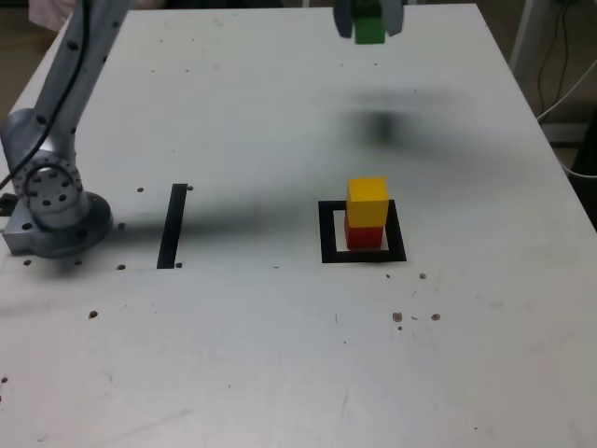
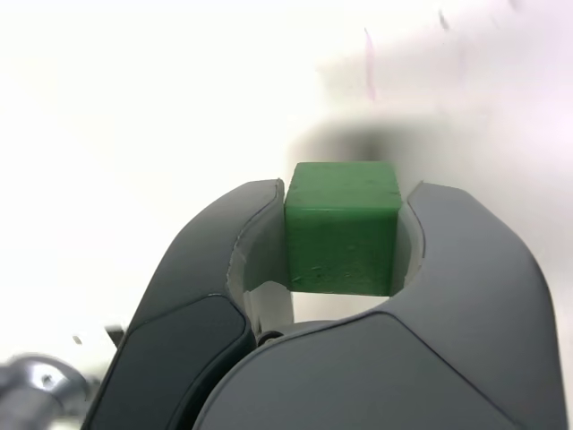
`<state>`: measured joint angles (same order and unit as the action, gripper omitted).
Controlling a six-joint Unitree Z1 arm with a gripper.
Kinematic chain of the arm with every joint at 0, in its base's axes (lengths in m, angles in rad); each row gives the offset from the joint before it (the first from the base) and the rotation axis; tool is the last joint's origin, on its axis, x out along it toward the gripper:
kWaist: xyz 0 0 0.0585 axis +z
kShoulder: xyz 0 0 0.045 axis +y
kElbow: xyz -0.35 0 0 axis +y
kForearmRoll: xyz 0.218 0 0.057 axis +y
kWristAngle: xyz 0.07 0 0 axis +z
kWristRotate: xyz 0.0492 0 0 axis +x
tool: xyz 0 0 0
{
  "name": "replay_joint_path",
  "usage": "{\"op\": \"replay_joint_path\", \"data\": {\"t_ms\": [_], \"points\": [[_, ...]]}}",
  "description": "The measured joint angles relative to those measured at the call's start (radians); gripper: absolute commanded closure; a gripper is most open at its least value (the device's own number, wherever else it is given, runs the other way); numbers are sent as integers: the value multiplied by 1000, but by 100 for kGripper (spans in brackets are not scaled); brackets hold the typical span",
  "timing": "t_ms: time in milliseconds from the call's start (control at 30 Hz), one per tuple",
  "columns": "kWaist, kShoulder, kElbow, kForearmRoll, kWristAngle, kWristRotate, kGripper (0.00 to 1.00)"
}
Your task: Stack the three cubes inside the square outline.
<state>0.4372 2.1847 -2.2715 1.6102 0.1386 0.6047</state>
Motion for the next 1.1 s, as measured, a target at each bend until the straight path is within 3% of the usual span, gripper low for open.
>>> {"op": "replay_joint_path", "data": {"t_ms": [367, 567, 733, 1100], "points": [[-217, -173, 203, 13, -60, -248, 88], [-345, -223, 312, 14, -64, -409, 88], [-482, -250, 337, 14, -69, -549, 88], [-585, -252, 360, 13, -86, -728, 88]]}}
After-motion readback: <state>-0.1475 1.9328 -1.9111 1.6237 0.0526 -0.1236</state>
